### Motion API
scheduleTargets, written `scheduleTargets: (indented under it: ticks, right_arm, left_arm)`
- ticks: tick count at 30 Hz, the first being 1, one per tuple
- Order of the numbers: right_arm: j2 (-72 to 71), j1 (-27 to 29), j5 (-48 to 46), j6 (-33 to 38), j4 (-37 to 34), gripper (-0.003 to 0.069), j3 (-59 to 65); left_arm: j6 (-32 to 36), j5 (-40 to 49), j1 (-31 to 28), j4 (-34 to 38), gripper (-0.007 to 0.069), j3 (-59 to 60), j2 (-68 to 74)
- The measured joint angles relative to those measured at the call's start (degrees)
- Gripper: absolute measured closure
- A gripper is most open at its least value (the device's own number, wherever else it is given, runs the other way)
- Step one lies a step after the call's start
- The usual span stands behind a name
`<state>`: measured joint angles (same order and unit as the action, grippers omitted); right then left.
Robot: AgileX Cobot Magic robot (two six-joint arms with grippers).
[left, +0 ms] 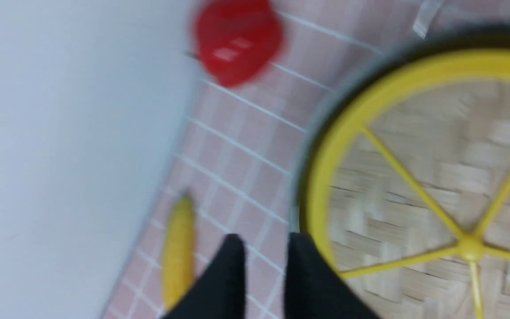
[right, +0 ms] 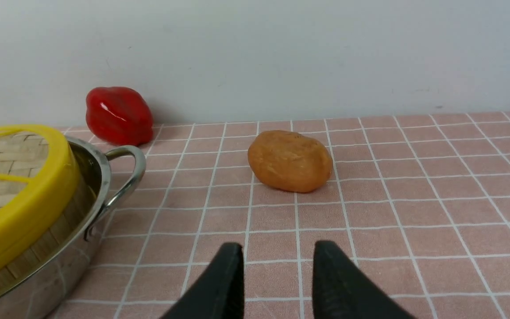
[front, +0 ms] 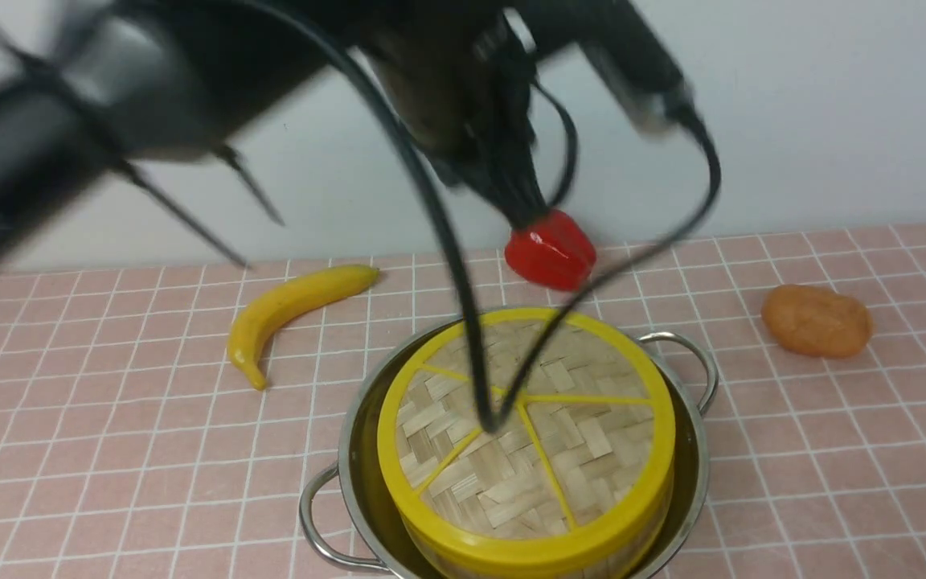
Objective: Place the steamer in the pot on the pink tablecloth, and put the lid on the steamer.
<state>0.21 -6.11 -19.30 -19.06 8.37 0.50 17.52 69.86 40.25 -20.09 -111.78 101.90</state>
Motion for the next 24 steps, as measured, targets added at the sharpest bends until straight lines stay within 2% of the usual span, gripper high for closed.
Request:
scheduleTargets:
  ticks: [2, 7, 14, 20, 23, 24]
  right_arm:
    - [0.0, 0.0, 0.0, 0.0, 0.0, 0.0419, 0.0]
    - [0.0, 0.0, 0.0, 0.0, 0.0, 0.0419, 0.0]
    - [0.0, 0.0, 0.0, 0.0, 0.0, 0.0419, 0.0]
    - [0.0, 0.0, 0.0, 0.0, -0.1, 0.0419, 0.0]
    - [0.0, 0.0, 0.0, 0.0, -0.1, 0.0419, 0.0]
    - [0.0, 0.0, 0.0, 0.0, -0.1, 0.0419, 0.0]
  left_arm:
    - [-7.1, 0.1, -0.6, -0.9, 0.064, -0.4, -5.0]
    - [-14.2, -3.9, -0.7, -1.3, 0.0648, -0.5, -11.0]
    - [-15.0, -11.9, -0.7, -2.2, 0.0645, -0.5, -13.0]
    - [-15.4, -15.0, -0.9, -1.6, 0.0638, 0.3, -13.2]
    - [-15.4, -19.0, -3.1, 0.7, 0.0633, 7.4, -17.9]
    - [-15.4, -21.3, -5.4, 1.9, 0.0633, 12.8, -21.4]
